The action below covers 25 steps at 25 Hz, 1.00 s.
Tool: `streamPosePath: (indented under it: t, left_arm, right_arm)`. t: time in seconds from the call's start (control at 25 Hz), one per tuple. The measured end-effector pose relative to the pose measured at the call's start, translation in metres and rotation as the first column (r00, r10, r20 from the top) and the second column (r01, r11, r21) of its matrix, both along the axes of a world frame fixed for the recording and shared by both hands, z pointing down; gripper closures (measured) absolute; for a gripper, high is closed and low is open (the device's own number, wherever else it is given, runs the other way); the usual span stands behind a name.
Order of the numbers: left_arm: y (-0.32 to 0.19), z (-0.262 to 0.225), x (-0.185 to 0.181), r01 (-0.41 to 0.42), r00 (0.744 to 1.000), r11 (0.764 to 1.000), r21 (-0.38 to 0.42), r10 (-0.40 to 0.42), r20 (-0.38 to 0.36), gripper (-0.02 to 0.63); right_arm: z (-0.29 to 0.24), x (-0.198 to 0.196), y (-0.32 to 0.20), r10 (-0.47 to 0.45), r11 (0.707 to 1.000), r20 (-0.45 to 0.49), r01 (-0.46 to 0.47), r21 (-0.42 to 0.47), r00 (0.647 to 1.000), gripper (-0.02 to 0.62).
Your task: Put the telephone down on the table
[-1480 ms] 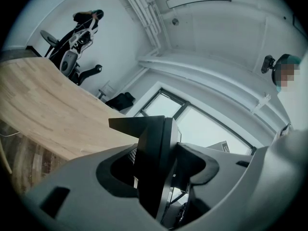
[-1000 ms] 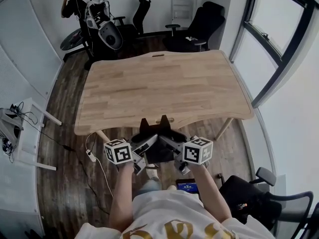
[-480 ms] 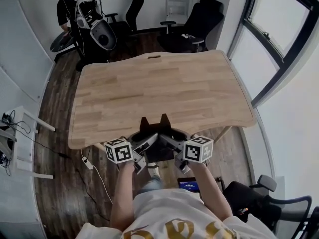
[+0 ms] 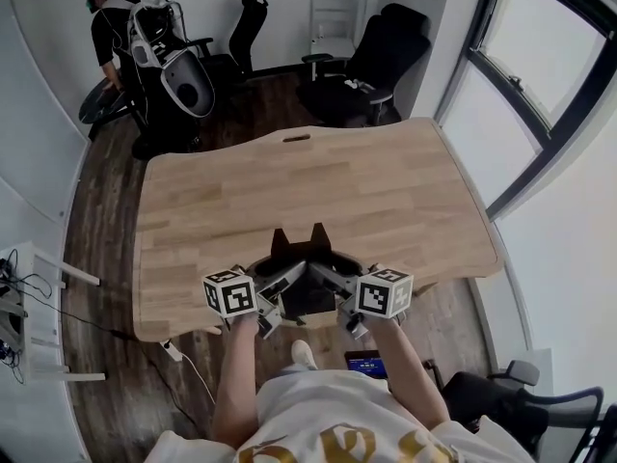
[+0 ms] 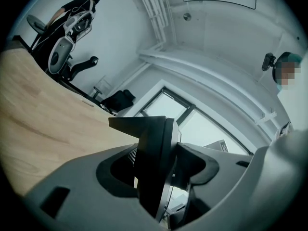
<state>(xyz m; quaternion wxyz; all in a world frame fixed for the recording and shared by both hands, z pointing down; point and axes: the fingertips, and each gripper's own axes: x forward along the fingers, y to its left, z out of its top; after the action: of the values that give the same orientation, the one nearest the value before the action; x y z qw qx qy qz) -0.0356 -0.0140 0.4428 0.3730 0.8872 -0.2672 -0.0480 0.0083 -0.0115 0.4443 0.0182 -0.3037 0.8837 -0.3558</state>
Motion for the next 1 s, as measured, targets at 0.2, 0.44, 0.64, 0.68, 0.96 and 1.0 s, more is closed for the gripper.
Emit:
streamPosePath:
  t: [0.2, 0.44, 0.64, 0.68, 0.96, 1.0]
  left_arm:
    - [-0.04, 0.008, -0.017, -0.035, 0.999, 0.999, -0.008, 0.035, -0.009, 0.367]
    - [-0.06, 0.017, -0.023, -0.079, 0.997, 0.996, -0.029, 0.078, -0.029, 0.367]
    - [-0.067, 0.016, -0.021, -0.104, 0.994, 0.994, -0.025, 0.104, -0.029, 0.367]
    - [-0.068, 0.016, -0.02, -0.106, 0.994, 0.994, -0.026, 0.105, -0.033, 0.367]
    - [-0.077, 0.016, -0.025, -0.094, 0.995, 0.995, -0.02, 0.093, -0.026, 0.367]
    - [-0.079, 0.015, -0.027, -0.089, 0.996, 0.996, -0.019, 0.088, -0.024, 0.367]
  right_arm:
    - [0.008, -0.017, -0.038, 0.029, 0.999, -0.009, -0.029, -0.012, 1.0, 0.37]
    - [0.015, -0.024, -0.057, 0.069, 0.997, -0.025, -0.07, -0.027, 0.997, 0.37]
    - [0.015, -0.022, -0.063, 0.095, 0.995, -0.027, -0.096, -0.03, 0.995, 0.37]
    - [0.014, -0.02, -0.064, 0.097, 0.995, -0.029, -0.098, -0.029, 0.995, 0.37]
    - [0.014, -0.025, -0.074, 0.084, 0.996, -0.015, -0.085, -0.017, 0.996, 0.37]
    - [0.014, -0.027, -0.076, 0.08, 0.997, -0.013, -0.08, -0.016, 0.997, 0.37]
